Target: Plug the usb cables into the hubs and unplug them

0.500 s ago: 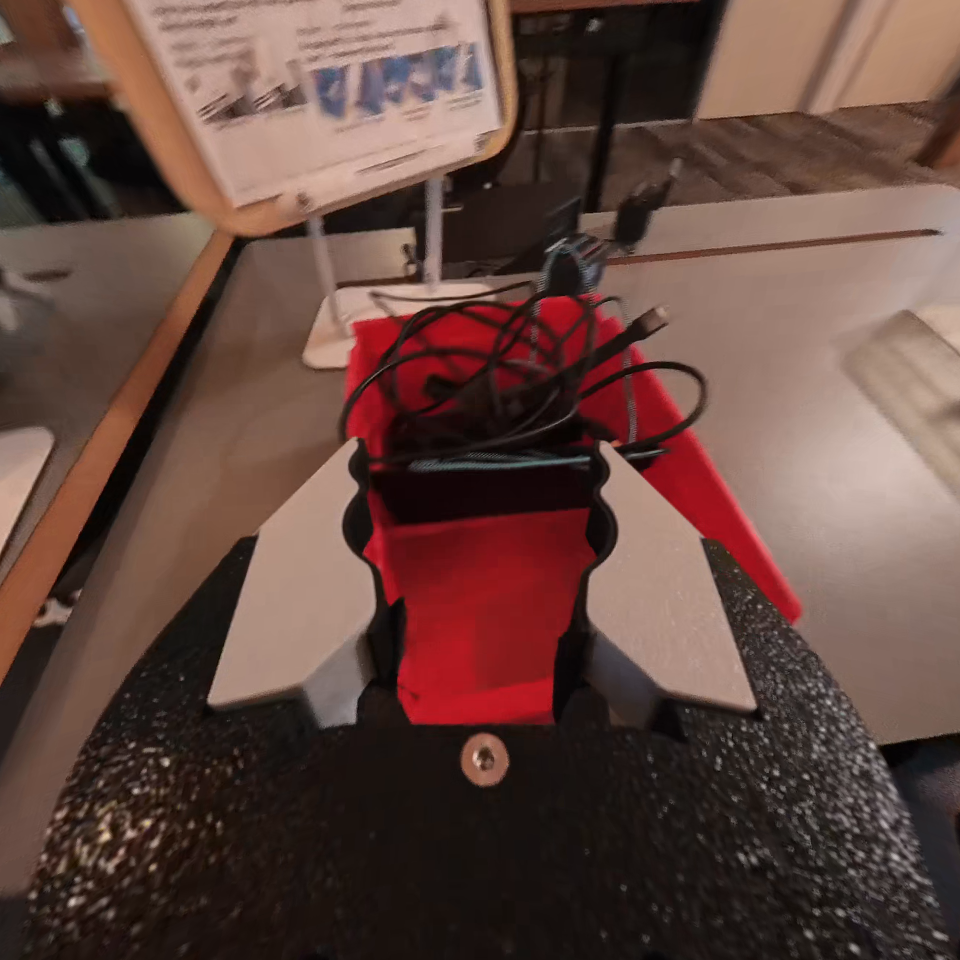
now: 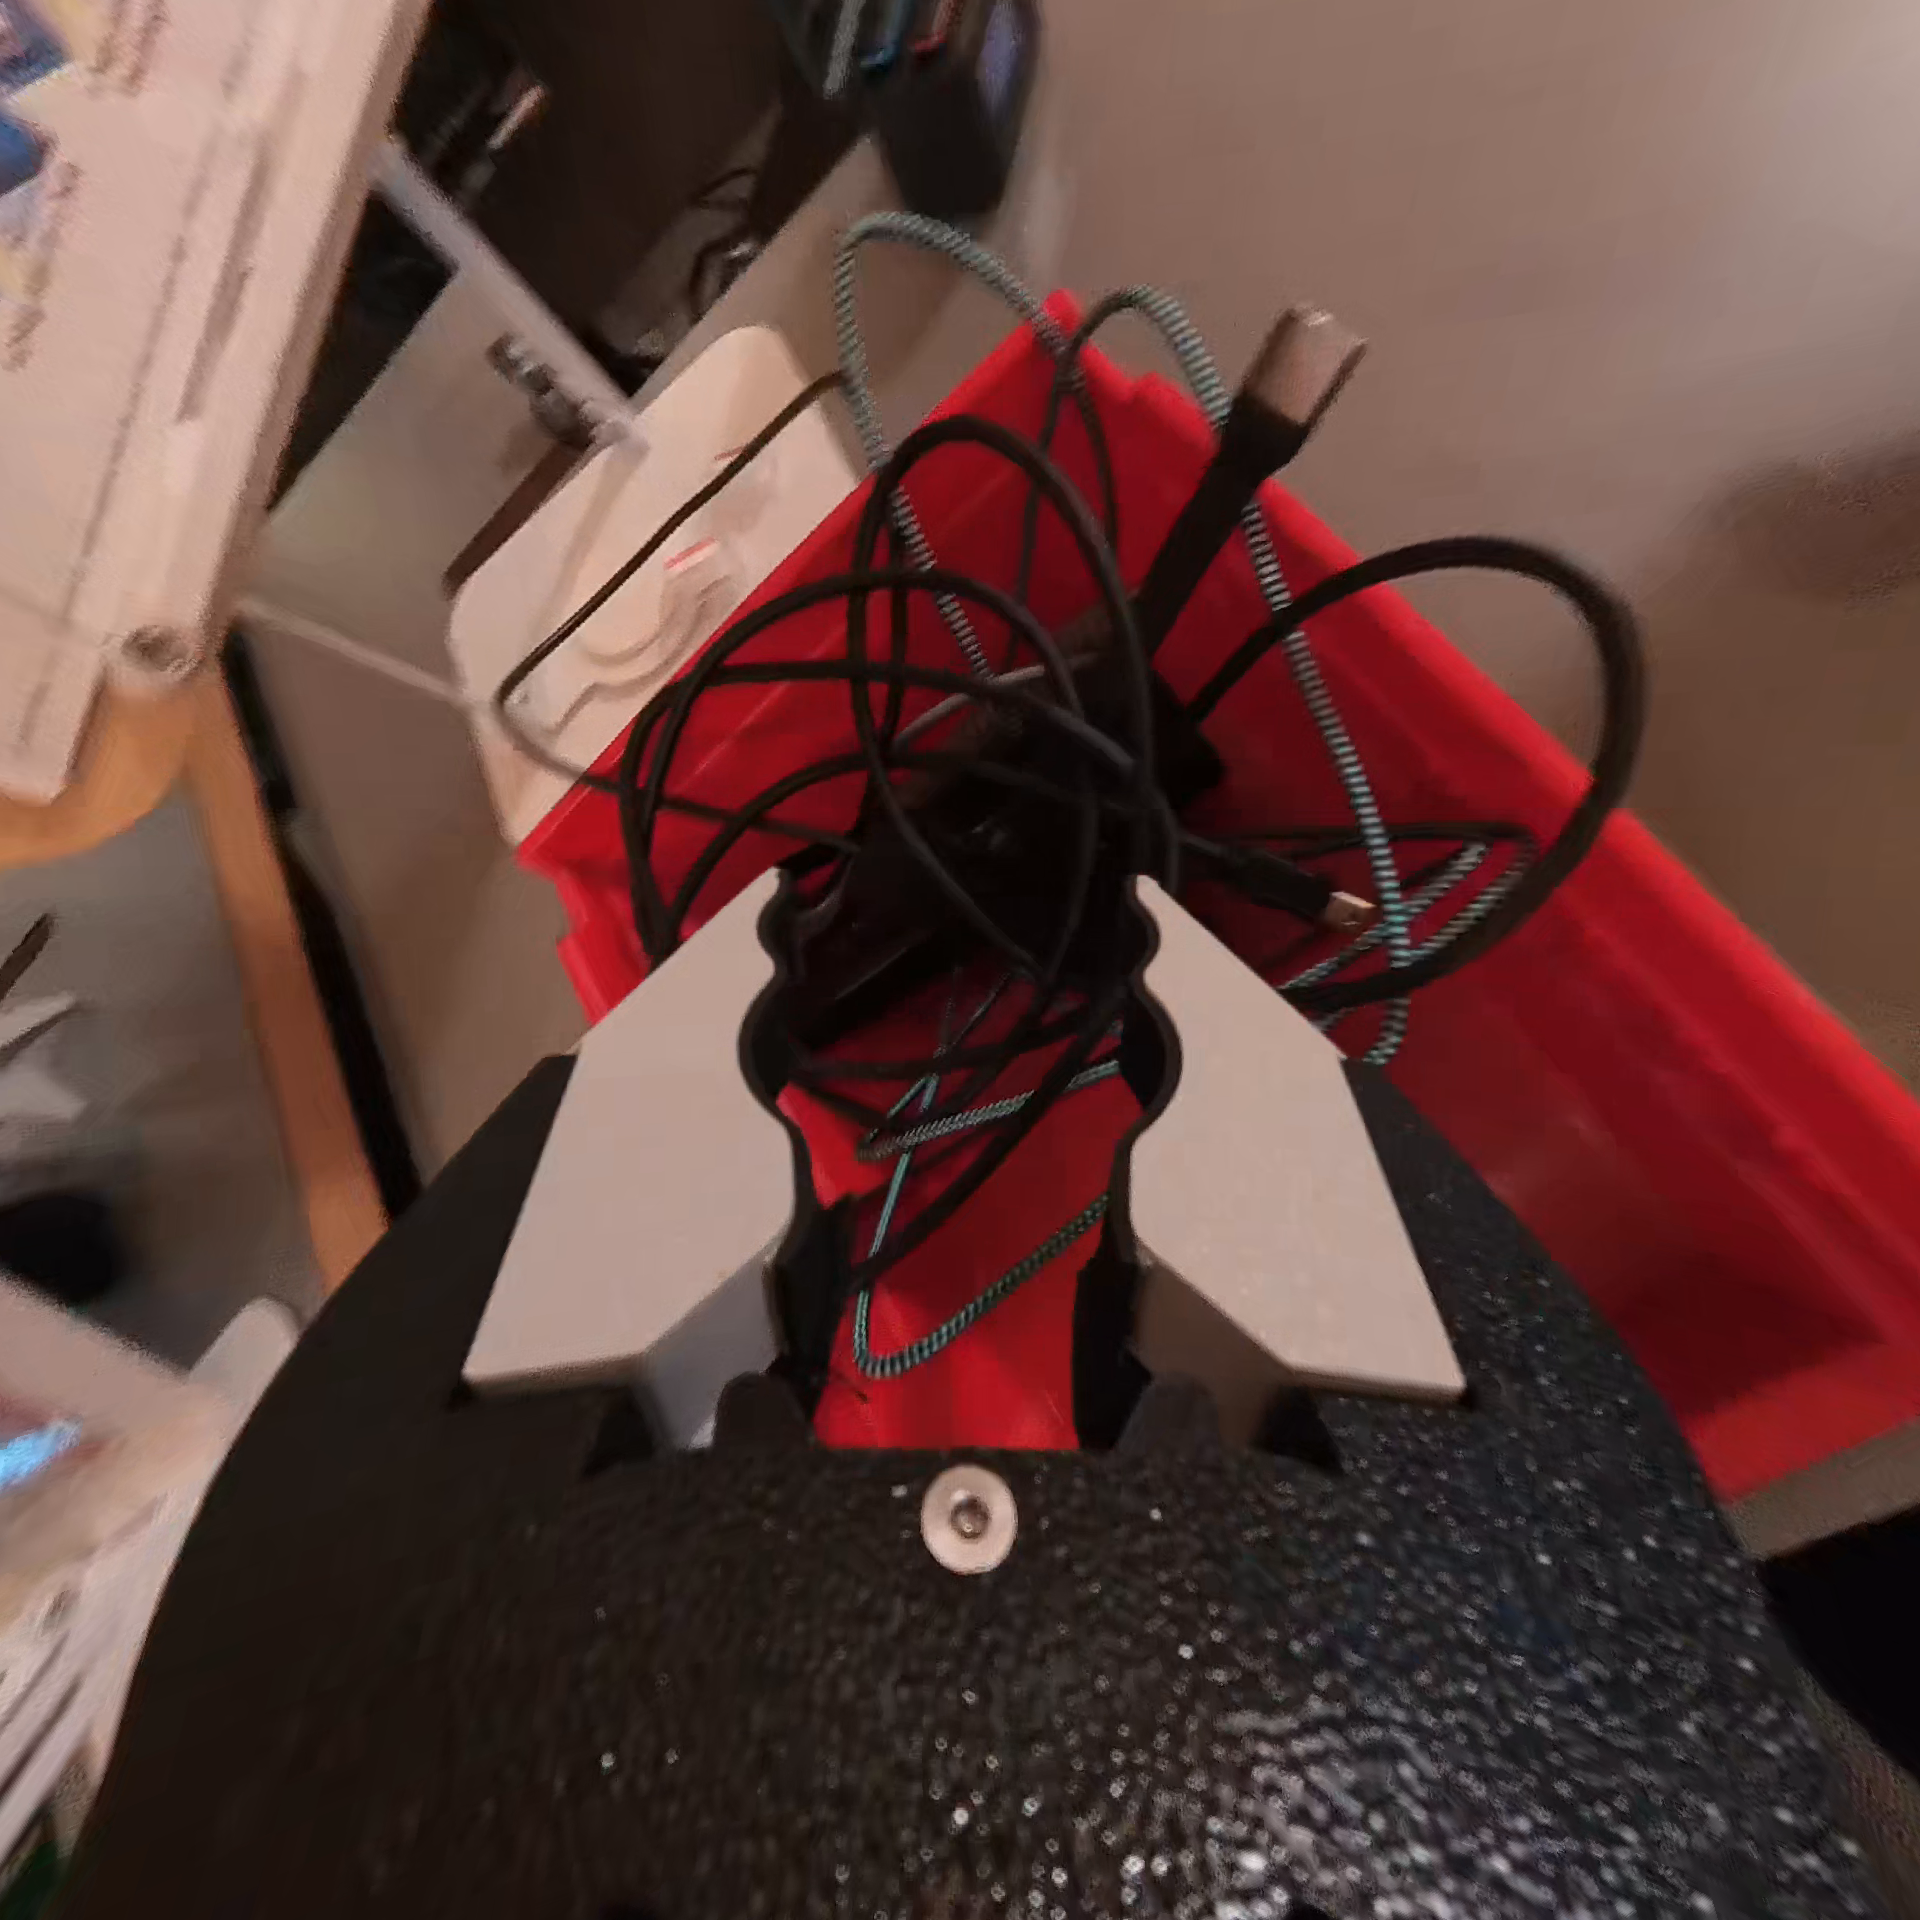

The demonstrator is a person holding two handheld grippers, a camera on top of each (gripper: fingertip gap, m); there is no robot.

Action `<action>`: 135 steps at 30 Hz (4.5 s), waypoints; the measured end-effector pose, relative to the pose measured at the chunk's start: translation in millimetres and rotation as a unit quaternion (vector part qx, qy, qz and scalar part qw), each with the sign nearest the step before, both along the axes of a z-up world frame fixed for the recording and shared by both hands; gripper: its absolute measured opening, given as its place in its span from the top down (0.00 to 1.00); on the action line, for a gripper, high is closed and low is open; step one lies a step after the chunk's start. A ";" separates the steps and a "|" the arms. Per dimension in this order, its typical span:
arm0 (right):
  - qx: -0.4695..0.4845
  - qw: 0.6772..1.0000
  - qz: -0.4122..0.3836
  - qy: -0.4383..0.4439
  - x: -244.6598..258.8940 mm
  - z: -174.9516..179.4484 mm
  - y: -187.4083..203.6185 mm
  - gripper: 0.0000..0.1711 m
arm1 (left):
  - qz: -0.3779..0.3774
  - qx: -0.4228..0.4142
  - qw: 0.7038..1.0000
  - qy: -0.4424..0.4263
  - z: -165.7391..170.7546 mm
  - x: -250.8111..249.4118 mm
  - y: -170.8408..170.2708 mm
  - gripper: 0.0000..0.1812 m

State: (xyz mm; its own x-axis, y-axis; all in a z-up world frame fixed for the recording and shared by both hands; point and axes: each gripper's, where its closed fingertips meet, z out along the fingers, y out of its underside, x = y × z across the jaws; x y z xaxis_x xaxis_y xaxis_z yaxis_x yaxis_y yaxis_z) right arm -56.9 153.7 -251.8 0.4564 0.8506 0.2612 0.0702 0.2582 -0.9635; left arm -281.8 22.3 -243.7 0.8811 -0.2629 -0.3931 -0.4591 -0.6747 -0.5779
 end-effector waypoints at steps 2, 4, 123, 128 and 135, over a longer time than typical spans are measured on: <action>0.064 0.997 -0.009 -0.029 -2.2 -12.1 -2.1 0.70 | -0.050 -0.007 0.998 -0.048 2.9 15.1 6.4 0.69; 0.098 0.995 -0.015 -0.030 -4.1 -9.7 -2.4 0.73 | -0.083 -0.021 0.993 -0.075 5.0 23.3 12.8 0.71; -0.020 0.990 -0.054 0.131 78.7 18.5 26.4 0.79 | -0.227 0.330 0.856 -0.328 86.8 249.1 129.5 0.99; -0.047 0.994 0.053 0.083 56.6 7.3 8.4 0.69 | -0.282 0.313 0.817 -0.394 60.9 263.4 122.3 0.99; -0.140 0.957 0.243 0.073 42.8 9.5 -32.9 0.64 | -0.457 0.224 0.720 -0.471 61.4 287.4 78.2 0.99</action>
